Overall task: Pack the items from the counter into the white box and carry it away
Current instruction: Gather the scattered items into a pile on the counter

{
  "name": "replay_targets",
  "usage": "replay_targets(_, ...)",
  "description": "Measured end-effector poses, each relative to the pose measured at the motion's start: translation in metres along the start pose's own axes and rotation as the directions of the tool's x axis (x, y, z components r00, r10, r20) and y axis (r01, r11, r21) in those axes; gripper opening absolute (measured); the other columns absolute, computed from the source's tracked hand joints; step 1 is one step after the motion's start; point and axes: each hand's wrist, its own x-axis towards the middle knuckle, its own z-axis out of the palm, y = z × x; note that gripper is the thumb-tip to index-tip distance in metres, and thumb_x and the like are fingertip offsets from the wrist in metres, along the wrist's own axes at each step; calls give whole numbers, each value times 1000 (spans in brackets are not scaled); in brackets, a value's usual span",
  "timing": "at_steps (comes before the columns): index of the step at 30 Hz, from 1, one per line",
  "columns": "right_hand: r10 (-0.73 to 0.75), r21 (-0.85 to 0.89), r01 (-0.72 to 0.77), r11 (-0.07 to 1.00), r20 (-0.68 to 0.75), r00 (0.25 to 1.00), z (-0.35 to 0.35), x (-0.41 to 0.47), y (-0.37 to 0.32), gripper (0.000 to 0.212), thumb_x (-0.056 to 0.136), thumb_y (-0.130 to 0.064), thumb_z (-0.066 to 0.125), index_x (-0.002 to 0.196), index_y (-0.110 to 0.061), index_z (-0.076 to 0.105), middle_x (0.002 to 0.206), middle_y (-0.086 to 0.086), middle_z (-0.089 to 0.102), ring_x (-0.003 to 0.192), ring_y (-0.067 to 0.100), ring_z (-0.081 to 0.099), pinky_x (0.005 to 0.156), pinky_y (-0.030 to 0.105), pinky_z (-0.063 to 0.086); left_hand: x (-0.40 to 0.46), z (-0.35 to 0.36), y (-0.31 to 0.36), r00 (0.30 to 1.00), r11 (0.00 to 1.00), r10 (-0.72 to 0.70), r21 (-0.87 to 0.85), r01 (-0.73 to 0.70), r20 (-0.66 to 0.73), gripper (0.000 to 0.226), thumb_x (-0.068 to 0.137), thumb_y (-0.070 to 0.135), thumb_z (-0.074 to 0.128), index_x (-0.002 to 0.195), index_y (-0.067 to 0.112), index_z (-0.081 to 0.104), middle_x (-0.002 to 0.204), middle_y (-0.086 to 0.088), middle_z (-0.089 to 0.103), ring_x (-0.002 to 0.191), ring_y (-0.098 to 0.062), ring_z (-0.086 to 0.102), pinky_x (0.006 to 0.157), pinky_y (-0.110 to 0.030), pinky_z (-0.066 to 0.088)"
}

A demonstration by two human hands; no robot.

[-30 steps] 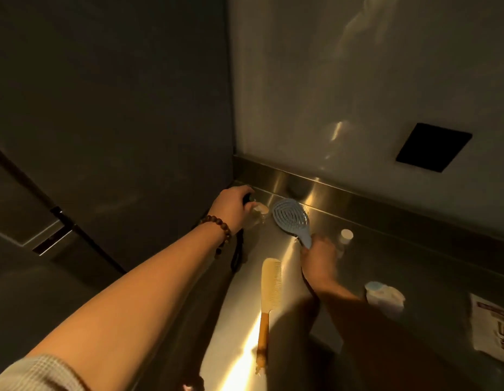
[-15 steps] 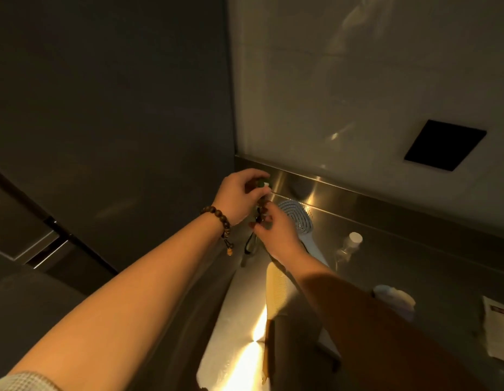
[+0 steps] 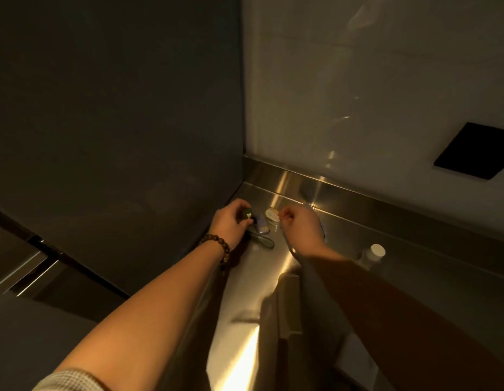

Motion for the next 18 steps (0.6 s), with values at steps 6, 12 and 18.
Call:
replay_targets(6, -167, -120, 217, 969, 331, 929, 29, -8, 14, 35, 90, -17, 58, 125, -13, 62, 134, 9, 55, 123, 24, 49, 106, 31, 36, -4, 16, -31, 988, 949, 131, 280, -148, 81, 43, 82, 18, 66, 124, 20, 53, 129, -8, 55, 125, -26, 46, 103, -31, 35)
replay_targets(12, -270, -291, 435, 852, 468, 841, 50, -19, 27, 65, 96, -35, 48, 150, -10, 22, 161, 7, 10, 149, 21, 6, 119, 35, 4, -18, 26, -57, 924, 857, 131, 427, -288, 360, 92, 84, 52, 51, 149, 14, -2, 156, -4, -11, 141, -14, -16, 114, -27, -1)
replay_targets(18, -186, -477, 436, 763, 484, 855, 40, -23, 41, 56, 99, -34, 37, 149, -10, 24, 160, 9, 17, 147, 23, 12, 118, 41, 8, -17, 48, -42, 897, 843, 137, 427, -328, 419, 102, 79, 63, 43, 146, 11, -14, 154, -9, -21, 139, -16, -22, 112, -28, -5)
